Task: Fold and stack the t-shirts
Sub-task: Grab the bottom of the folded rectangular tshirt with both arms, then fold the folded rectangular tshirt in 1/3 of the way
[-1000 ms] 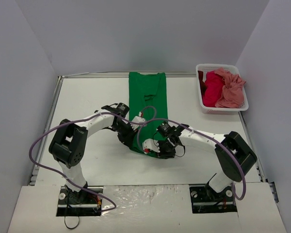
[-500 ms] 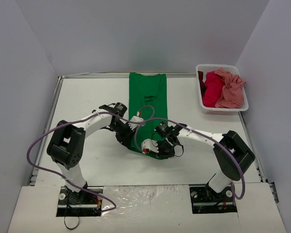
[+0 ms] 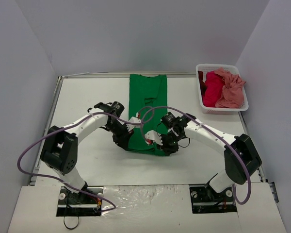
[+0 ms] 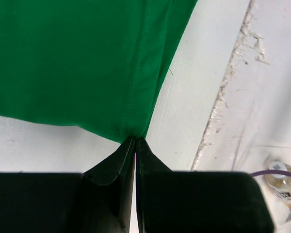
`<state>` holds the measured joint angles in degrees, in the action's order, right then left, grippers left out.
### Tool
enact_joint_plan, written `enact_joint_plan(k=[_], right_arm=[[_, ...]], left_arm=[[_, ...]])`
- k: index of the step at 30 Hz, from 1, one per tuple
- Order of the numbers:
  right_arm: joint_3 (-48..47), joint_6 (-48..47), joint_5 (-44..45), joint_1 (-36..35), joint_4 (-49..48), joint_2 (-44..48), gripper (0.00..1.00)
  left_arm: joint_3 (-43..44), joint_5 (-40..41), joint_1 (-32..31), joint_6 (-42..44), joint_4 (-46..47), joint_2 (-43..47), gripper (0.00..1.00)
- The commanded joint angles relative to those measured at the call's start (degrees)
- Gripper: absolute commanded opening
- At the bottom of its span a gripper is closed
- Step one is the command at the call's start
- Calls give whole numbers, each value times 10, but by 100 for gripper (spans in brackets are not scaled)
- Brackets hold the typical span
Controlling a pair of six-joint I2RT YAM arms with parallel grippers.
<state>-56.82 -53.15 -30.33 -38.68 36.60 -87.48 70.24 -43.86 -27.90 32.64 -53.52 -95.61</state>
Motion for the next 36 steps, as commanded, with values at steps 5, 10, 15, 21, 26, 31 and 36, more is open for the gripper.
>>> enact_joint_plan(k=[5,10,15,21,26,31,36], right_arm=[[-58,-37,-80,17,132,21,0],[-62,-42,-99,20,147,22,0],[-73,-58,-115,25,172,23,0],[-94,-70,-112,35,175,22,0],[-118,-69,-116,50,171,7,0],[-171,-63,-89,63,173,-15,0],[-213,-62,-81,70,173,-41,0]], left_arm=[[26,-42,5,56,-102,47,2],[24,-55,5,60,-114,69,2],[23,-68,3,77,-134,77,2],[23,-69,4,53,-111,77,2],[43,-55,5,30,-78,72,2],[68,-40,12,34,-70,57,2],[91,-31,25,32,-62,43,2]])
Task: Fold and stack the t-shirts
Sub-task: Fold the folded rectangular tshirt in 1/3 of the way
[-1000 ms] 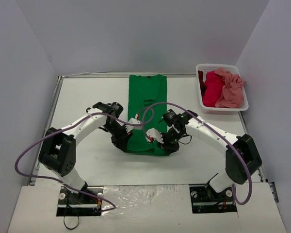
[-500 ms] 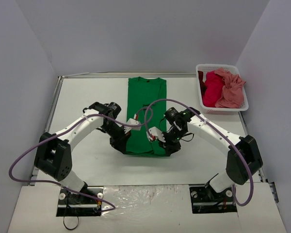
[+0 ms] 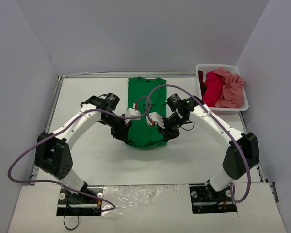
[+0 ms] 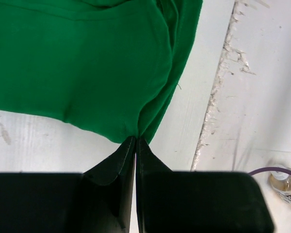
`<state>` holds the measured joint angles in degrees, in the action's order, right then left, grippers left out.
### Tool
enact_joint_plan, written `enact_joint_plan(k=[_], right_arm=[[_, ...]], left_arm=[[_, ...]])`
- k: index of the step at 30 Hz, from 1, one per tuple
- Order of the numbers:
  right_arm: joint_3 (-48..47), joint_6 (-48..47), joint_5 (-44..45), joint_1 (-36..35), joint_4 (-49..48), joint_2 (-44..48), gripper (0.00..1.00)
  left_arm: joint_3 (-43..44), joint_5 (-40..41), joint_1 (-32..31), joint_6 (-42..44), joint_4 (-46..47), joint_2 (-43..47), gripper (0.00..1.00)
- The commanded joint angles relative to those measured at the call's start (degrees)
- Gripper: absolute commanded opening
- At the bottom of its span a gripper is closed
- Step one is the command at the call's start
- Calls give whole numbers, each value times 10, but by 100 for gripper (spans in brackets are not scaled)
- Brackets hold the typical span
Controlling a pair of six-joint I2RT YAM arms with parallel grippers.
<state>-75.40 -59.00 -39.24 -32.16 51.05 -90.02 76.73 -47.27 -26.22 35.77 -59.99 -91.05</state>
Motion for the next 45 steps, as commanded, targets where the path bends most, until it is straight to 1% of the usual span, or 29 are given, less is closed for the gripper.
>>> enact_joint_plan(k=[1,6,13,24,29,36,45], right_arm=[[-32,-3,11,6,28,-20,0],[-66,-7,15,18,26,-51,0],[-122,-11,23,35,26,-100,0],[-201,-25,28,77,28,-167,0],[-233,-38,24,97,29,-197,0],[-273,-48,23,113,29,-241,0],[-336,-51,22,126,28,-302,0]], left_arm=[[36,6,10,-1,6,-4,2],[59,31,20,-8,18,-12,2],[110,42,39,-11,17,-47,2],[219,50,54,-6,0,-134,2],[253,46,64,-3,-7,-171,2],[295,53,71,0,-7,-208,2],[370,53,78,7,-23,-271,2]])
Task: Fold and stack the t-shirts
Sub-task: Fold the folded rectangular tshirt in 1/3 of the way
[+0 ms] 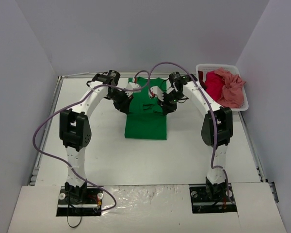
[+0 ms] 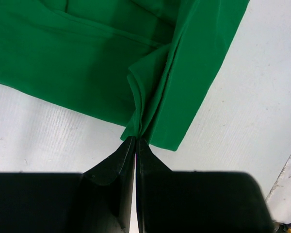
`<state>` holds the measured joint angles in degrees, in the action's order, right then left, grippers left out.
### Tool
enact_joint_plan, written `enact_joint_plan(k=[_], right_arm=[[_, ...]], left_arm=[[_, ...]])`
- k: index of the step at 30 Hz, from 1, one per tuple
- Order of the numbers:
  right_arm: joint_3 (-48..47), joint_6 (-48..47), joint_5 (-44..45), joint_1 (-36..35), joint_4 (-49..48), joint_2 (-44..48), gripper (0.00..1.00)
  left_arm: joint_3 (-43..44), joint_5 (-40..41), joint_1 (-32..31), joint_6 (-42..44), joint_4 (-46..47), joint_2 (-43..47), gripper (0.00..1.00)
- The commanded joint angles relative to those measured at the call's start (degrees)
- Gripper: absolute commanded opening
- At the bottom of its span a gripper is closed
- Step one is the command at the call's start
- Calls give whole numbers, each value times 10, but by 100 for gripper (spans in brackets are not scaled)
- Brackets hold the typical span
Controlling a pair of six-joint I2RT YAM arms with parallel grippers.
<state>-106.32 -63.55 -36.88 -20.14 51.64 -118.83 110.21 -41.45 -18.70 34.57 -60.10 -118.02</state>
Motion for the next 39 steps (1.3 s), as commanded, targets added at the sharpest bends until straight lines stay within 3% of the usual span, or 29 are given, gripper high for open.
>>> enact_joint_plan(k=[1,12,35,37,38,39], right_arm=[[-36,-6,-2,8,23,-18,0],[-98,-6,-1,23,22,-74,0],[-171,-11,-3,35,14,-171,0],[-175,-3,-3,37,8,-176,2],[-177,-2,-3,37,2,-181,11],[-182,5,-1,38,-2,-183,13]], left_arm=[[44,-5,3,20,-23,-6,2],[121,-4,10,31,-37,-70,2],[153,22,18,20,18,-143,3],[157,25,19,16,25,-149,13],[159,27,19,15,30,-150,17],[160,29,20,13,38,-152,25]])
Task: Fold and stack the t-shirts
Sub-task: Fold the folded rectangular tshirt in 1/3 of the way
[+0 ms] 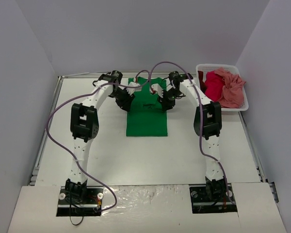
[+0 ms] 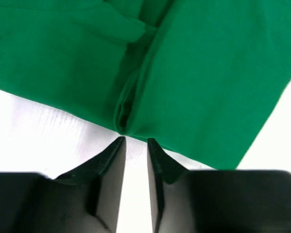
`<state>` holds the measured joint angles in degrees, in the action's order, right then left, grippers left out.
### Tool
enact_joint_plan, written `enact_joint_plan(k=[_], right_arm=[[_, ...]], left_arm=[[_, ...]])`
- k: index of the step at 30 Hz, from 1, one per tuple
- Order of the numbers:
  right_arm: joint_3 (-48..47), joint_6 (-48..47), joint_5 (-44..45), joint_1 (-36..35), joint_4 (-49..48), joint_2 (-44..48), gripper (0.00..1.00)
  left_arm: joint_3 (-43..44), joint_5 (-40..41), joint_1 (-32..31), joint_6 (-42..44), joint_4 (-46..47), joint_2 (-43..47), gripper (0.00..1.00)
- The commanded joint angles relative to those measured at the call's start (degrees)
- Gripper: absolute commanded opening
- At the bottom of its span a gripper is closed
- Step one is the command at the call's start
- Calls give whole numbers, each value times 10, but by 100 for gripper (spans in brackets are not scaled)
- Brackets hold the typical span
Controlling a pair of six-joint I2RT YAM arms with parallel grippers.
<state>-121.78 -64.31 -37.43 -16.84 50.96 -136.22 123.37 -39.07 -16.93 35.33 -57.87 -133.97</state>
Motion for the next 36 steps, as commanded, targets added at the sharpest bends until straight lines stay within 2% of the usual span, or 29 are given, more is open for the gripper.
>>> enact_joint_plan(k=[1,3,6,7,8,10,13,16,17,18,19,21,22,25,26,32,36], right_arm=[[-33,16,5,4,-7,-16,17],[-50,32,10,4,-24,-26,18],[-127,73,11,4,-29,-53,24],[-141,80,14,4,-31,-54,26],[-151,91,17,4,-43,-49,33],[-146,104,24,3,-61,-36,38],[-127,133,25,3,-85,-2,40],[-52,147,12,2,-105,60,42],[4,150,10,-2,-110,99,43],[34,151,10,-5,-116,119,43],[63,152,6,-6,-125,158,43],[150,153,1,-15,-130,194,43],[177,154,-6,-19,-129,228,43],[278,158,-19,-34,-129,277,41],[303,159,-31,-39,-129,306,41],[446,148,-77,-57,-129,397,40],[494,134,-78,-57,-132,417,39]], left_arm=[[32,9,2,3,30,7,26],[45,25,2,-4,39,2,26],[100,42,2,-17,34,-9,27],[111,44,3,-18,31,-9,28],[121,48,2,-23,32,-1,29],[116,59,2,-32,39,17,30],[66,65,1,-36,52,75,31],[-56,71,-2,-26,90,166,31],[-96,77,-5,-21,103,220,31],[-177,78,-6,-6,117,248,31],[-219,79,-8,-1,141,273,31],[-298,100,-22,17,161,347,31],[-371,108,-28,19,182,367,31],[-467,146,-57,23,227,444,30],[-526,158,-66,21,239,477,30],[-670,210,-147,6,324,545,29],[-695,230,-167,-8,363,542,29]])
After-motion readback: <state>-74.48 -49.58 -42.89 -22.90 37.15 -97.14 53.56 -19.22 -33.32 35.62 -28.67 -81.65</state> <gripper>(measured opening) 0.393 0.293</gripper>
